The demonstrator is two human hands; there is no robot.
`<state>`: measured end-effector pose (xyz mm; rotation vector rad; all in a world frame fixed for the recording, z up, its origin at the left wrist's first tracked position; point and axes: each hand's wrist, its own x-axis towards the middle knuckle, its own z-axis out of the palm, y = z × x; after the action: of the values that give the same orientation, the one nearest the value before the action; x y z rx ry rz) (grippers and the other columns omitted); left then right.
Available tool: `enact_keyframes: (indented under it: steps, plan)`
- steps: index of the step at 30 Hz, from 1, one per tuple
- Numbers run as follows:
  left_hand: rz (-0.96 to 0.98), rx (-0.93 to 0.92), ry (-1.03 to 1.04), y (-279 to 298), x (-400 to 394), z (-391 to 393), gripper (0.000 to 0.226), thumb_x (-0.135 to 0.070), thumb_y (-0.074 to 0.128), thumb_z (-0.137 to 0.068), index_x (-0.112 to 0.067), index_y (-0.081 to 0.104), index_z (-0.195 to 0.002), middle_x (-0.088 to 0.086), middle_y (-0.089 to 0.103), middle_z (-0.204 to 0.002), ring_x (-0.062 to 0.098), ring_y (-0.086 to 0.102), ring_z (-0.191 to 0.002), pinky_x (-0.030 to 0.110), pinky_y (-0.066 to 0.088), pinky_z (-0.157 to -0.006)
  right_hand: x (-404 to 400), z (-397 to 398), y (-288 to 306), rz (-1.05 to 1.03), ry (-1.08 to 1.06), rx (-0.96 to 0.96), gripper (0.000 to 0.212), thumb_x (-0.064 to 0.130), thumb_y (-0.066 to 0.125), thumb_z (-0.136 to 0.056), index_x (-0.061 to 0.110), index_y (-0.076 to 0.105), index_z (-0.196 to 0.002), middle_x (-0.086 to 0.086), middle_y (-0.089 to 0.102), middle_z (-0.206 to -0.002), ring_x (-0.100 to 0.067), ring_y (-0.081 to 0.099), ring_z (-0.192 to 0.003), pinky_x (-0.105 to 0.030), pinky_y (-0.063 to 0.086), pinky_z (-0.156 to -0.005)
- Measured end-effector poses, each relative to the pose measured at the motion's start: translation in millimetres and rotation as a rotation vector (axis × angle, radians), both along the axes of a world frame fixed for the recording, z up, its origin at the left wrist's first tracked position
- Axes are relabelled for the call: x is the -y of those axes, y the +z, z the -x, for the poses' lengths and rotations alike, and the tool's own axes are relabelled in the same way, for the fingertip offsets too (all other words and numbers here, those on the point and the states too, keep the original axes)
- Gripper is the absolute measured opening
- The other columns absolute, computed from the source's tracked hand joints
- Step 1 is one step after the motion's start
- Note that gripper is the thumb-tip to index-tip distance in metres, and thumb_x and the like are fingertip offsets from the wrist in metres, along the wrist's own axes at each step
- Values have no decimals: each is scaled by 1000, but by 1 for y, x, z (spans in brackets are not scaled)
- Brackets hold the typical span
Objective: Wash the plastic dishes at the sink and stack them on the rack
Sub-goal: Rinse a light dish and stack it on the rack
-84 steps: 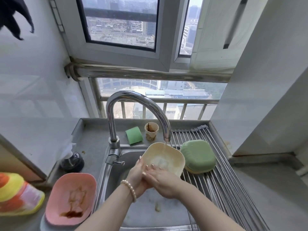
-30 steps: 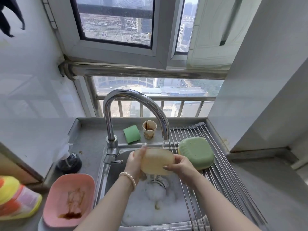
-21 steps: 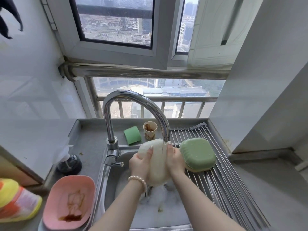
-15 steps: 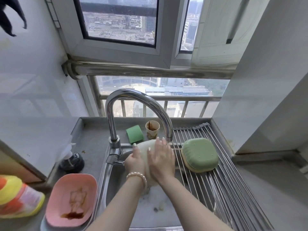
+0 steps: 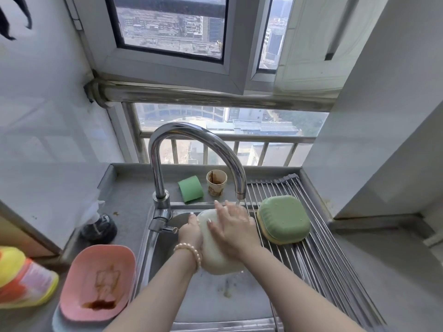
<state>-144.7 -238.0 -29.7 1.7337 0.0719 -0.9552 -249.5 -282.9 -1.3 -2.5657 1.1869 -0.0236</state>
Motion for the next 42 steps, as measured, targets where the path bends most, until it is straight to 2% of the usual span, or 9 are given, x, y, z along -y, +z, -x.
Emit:
enact_keyframes:
  steps: [5,9,15,20,26,29,32,38,42]
  plan:
    - [21,-24,-137,14,1,1,43,-42,52,-94,-1,64,-97,8,65,-86,27,62,-86,38,51,-87,31,5,8,-312,-356,202,55,54,32,-92,12,63,-110,-11,61,-116,-29,54,-112,-35,41,-92]
    - [-107,224,-354,15,5,4,50,-55,53,-89,-6,61,-93,6,66,-95,27,60,-88,34,47,-83,43,18,-13,-656,-707,517,26,32,59,-82,15,57,-63,-9,53,-69,-20,47,-70,-31,38,-63]
    - [-328,926,-734,10,9,57,72,-68,14,-87,-27,35,-142,10,39,-143,29,35,-131,39,29,-106,46,23,-20,-663,-904,615,26,26,53,-96,7,63,-82,-11,63,-83,-23,57,-79,-33,45,-72]
    - [-236,1264,-955,19,21,62,85,-53,-10,-73,-36,55,-125,-2,41,-145,26,28,-139,47,15,-111,38,22,-23,-736,-976,728,25,24,51,-98,3,65,-98,-12,64,-96,-28,61,-94,-32,48,-83]
    - [-162,651,-792,29,33,10,39,-44,38,-93,-17,61,-77,12,68,-103,27,59,-91,35,46,-82,41,24,-19,-654,-855,771,25,19,55,-95,7,62,-74,-4,56,-66,-19,49,-67,-29,36,-58]
    - [-237,956,-706,19,23,28,42,-44,32,-95,-18,63,-107,8,61,-116,29,56,-105,39,45,-88,46,17,-17,-696,-900,779,23,20,57,-94,5,67,-79,-7,59,-72,-20,52,-74,-29,41,-68]
    - [-268,1260,-820,17,7,48,42,-45,34,-87,-26,69,-100,8,64,-111,33,60,-102,47,49,-82,42,9,-22,-689,-932,708,28,26,53,-96,4,67,-87,-11,65,-86,-25,60,-84,-33,48,-78]
    - [-250,676,-698,19,23,1,45,-48,32,-94,-16,60,-110,9,62,-117,27,56,-107,36,45,-91,32,2,-30,-644,-874,749,40,29,56,-91,12,54,-55,-8,58,-63,-22,52,-65,-36,45,-64]
    - [-288,1087,-651,17,10,35,56,-52,24,-93,-19,57,-125,9,54,-128,30,52,-112,41,42,-90,40,4,-24,-696,-945,777,36,27,59,-91,11,61,-59,-9,68,-77,-27,62,-76,-38,52,-76]
